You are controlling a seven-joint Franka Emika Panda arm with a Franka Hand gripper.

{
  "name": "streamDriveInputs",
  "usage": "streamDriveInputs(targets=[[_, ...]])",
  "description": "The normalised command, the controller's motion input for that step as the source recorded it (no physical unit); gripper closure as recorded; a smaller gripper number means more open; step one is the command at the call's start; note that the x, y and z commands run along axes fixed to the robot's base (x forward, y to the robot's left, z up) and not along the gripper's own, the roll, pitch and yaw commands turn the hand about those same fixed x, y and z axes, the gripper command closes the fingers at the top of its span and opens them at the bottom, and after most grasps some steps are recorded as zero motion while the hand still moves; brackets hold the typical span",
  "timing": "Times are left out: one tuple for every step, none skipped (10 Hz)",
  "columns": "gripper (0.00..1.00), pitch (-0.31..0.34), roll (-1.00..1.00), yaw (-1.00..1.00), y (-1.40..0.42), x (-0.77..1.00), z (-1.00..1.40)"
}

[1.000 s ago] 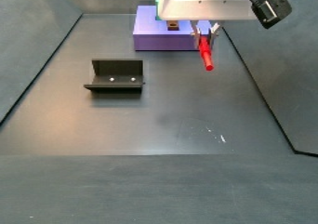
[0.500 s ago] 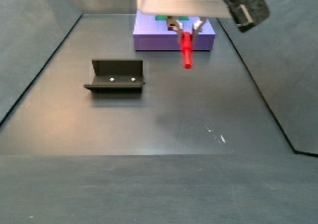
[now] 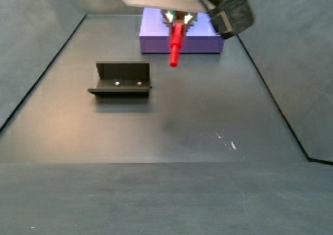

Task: Pick up the red object. Move up. Place the red object on the fixture. Regrasp the red object. Move to above the board. Insert the red object.
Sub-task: Place the red object on the fixture.

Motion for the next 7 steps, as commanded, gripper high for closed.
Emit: streamDriveInputs(targets=[[1.0,0.0,-1.0,-0.28,0.07,0.65,-0.04],[1.0,0.0,-0.9,-0.28,0.09,0.68,-0.13],[1.0,0.0,-0.36,-0.07,0.08,0.47,-0.19],[1.0,0.0,-0.52,-0.14,0.17,0.4,-0.03],[1.0,0.037,-0.4,0.0,0.13,0.53,0.0],[1.0,0.271,-0.31,0.02,0.13,0.75,0.01],[1.0,0.2,-0.51,0.1,0.14,0.71,0.02]])
